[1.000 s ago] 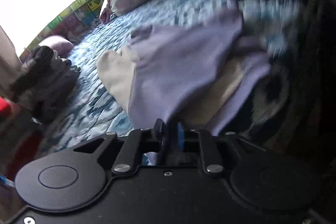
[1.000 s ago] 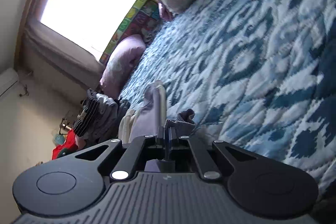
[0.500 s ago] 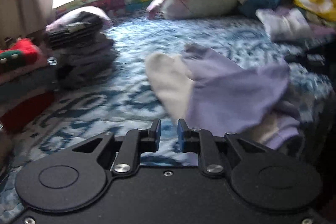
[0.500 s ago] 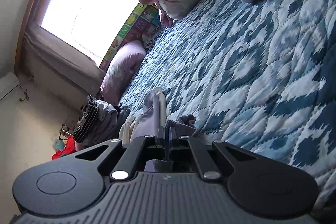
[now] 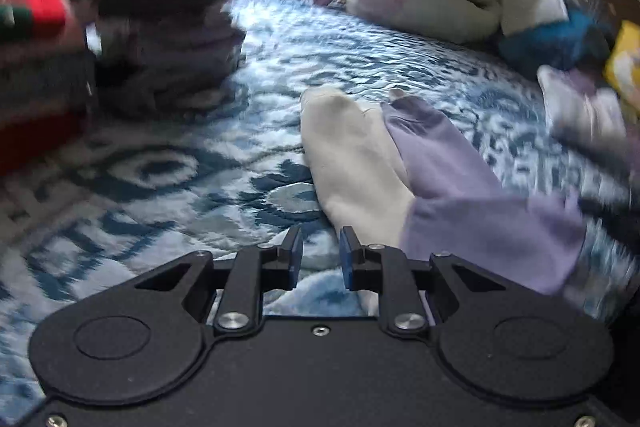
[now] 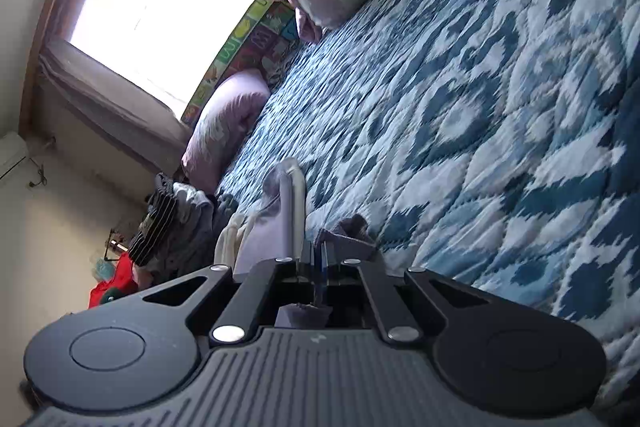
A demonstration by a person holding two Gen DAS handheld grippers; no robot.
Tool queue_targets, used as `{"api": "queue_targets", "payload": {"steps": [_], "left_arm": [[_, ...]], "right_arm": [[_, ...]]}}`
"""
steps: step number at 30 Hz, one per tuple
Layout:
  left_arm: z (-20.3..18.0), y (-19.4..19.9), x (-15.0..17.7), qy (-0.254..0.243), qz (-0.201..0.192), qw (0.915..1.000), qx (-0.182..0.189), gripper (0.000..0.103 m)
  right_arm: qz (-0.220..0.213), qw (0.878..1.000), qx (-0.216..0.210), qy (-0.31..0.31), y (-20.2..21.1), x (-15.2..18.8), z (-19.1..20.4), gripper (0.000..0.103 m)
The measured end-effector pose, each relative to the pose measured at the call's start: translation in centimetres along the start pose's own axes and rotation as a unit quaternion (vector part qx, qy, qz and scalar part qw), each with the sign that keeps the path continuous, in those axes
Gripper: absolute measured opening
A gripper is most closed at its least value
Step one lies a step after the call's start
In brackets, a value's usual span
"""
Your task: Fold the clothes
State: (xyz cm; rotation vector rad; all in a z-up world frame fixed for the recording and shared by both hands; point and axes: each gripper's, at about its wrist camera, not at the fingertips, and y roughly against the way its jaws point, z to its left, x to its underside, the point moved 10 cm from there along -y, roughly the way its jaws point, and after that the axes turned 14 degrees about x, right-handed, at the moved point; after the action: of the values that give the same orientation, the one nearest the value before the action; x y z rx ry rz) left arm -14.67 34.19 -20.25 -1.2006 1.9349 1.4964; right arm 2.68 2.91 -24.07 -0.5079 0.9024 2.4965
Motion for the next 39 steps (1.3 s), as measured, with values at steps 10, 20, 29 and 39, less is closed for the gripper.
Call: {"api": "queue_targets", "payload": {"steps": [10, 20, 29, 39], "left_arm": [[2.3, -4.6, 0.5, 0.181, -0.013, 0.9785, 0.098, 0.031], [2.5, -4.8, 1.2, 0.191, -0.006, 0.9751, 0.113, 0.031], [2.8, -4.7, 1.4, 0.194, -0.010, 0.9746, 0.111, 0.031], [4.7, -5.1, -2.5, 0.179, -0.048, 0.9790, 0.085, 0.031]], "right_arm": [[-0.036, 0.998, 0.003, 0.056, 0.1, -1.4, 1.1, 0.005], [-0.069, 0.997, -0.005, 0.043, -1.7, -4.9, 1.8, 0.005], [-0.066, 0.995, 0.026, 0.066, -3.8, -4.7, 1.9, 0.005], [-0.013, 0.996, 0.048, 0.069, -4.5, -2.1, 0.7, 0.005]]}}
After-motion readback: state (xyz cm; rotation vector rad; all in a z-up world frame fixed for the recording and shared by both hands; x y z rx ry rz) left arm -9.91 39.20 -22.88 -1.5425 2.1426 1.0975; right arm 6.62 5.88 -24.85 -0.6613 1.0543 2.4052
